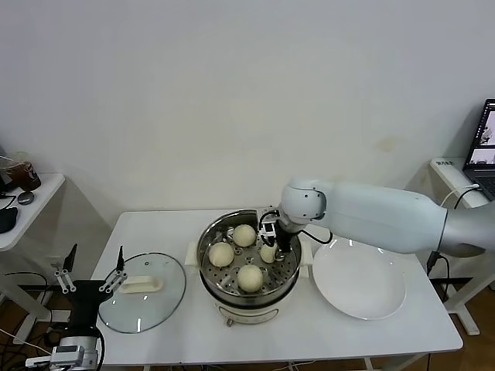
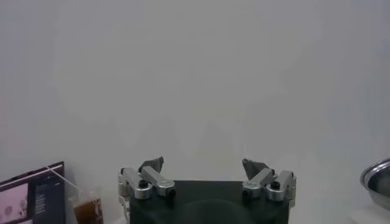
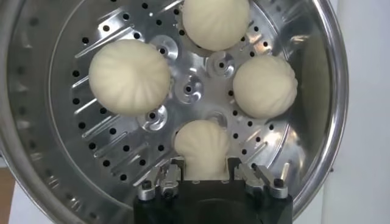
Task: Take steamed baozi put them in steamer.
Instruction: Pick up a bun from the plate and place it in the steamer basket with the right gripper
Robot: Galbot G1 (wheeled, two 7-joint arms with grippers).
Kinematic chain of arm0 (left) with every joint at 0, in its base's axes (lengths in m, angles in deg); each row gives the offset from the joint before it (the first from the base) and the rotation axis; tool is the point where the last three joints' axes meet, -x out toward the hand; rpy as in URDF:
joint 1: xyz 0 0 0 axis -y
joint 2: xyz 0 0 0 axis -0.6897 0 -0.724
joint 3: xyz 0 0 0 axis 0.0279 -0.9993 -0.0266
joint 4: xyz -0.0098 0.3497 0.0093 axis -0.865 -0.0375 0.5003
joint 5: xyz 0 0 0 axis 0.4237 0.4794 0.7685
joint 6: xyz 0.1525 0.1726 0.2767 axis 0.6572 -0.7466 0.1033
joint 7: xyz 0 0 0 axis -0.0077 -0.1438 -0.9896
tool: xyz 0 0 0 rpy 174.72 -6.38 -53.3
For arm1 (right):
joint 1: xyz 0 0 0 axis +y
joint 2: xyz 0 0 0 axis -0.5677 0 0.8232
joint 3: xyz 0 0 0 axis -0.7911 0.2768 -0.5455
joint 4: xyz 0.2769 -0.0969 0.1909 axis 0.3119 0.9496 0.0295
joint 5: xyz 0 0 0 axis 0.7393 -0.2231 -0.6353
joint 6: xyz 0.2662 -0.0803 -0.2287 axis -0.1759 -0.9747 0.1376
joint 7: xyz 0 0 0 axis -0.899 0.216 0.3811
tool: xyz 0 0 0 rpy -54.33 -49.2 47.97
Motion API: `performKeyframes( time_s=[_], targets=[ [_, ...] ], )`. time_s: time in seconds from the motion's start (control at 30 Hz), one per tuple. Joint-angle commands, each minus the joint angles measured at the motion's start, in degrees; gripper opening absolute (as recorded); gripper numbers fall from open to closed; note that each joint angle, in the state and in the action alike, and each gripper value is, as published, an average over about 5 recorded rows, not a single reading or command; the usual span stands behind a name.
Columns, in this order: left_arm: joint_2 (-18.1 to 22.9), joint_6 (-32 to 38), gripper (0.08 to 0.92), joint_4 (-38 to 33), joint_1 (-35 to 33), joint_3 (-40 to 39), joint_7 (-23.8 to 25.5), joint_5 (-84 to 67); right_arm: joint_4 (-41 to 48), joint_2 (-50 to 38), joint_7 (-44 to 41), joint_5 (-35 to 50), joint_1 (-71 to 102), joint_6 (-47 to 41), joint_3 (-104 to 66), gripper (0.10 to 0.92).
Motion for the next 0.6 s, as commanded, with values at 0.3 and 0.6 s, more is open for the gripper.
performKeyframes(
  time_s=[0.3, 0.6],
  targets=[
    [0.03, 0.04, 0.823, -0.59, -0.35, 0.26, 0.07, 0.02, -1.51, -0.76, 0.61, 2.05, -0.32, -0.70, -1.59, 0.546],
    [0.10, -0.06, 0.823, -0.82, -0.30, 0.15, 0.27, 0.00, -8.25, -6.03, -0.80, 4.40, -4.83, -1.42, -2.87, 0.790]
  ],
)
